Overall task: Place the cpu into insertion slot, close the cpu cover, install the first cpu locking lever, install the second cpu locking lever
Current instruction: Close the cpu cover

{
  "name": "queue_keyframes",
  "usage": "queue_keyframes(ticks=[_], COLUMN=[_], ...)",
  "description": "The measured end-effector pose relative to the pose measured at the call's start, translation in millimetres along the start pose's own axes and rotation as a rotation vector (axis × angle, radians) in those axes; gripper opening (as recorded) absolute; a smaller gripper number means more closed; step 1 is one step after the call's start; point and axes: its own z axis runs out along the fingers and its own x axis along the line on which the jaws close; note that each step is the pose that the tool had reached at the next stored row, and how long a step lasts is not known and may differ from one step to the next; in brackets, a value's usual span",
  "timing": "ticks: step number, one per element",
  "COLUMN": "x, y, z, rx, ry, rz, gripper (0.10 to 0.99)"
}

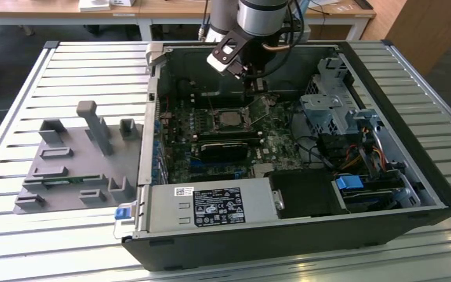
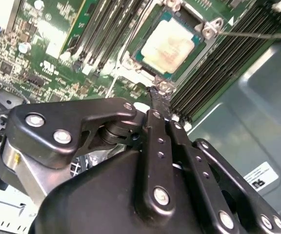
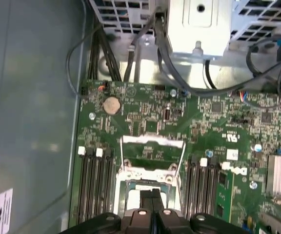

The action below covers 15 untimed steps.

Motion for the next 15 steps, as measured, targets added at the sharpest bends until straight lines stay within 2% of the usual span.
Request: queue_keyframes(ticks=[8,15], x=[0.0,0.8], y=[19.3,27.7], z=[1.1,4.9], rx=[0.0,-0.002], ry=[0.0004,-0.0006], rz=[0.0,0.025], gripper=[0.106,0.106])
